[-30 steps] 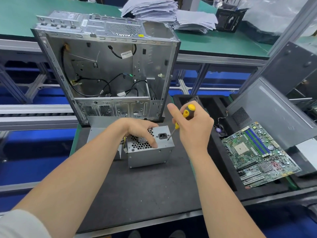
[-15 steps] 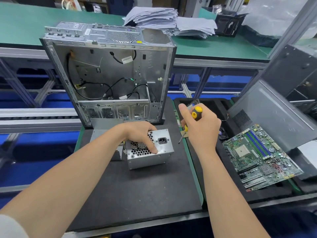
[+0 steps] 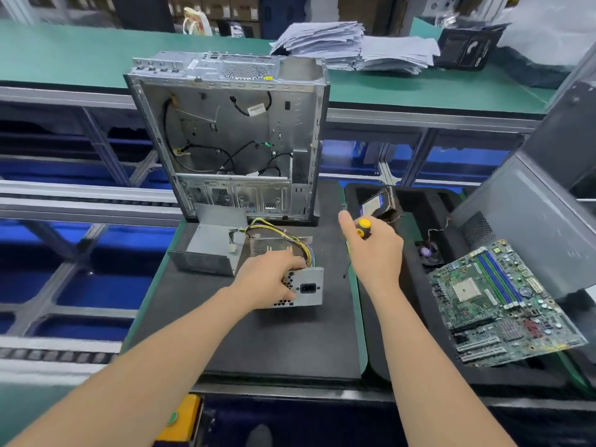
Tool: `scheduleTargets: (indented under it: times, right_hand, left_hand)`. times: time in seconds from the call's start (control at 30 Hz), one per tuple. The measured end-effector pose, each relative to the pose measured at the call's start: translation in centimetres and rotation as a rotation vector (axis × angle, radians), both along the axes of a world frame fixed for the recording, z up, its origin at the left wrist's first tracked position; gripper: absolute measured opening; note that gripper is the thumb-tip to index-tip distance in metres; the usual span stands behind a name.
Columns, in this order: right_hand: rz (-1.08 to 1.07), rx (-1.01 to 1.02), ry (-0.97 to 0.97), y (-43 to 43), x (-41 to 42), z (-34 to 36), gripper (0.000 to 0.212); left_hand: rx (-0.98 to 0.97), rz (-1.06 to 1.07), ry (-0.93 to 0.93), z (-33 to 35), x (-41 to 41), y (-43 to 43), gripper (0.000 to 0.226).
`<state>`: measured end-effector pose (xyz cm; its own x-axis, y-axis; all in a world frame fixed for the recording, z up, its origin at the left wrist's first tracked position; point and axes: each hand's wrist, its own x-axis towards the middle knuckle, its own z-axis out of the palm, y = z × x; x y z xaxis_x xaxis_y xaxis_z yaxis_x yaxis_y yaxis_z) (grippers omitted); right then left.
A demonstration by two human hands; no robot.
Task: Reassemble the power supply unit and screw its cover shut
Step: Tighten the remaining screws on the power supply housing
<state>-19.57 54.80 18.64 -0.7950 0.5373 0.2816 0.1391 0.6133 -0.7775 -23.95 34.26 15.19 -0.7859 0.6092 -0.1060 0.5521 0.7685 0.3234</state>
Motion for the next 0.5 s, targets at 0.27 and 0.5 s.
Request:
scheduleTargets:
  times: [0.27, 0.5]
  right_hand:
    - [0.003, -0.082, 0.032, 1.0, 2.0, -2.8, 0.029]
    - [-0.058, -0.352, -0.147, 1.0, 2.4, -6.8, 0.008]
  left_hand:
    - [0.007, 0.040, 0.108, -4.2, 4.3, -1.6, 0.026]
    - [0.174, 0.101, -0.053, -3.5, 4.9, -2.7, 0.033]
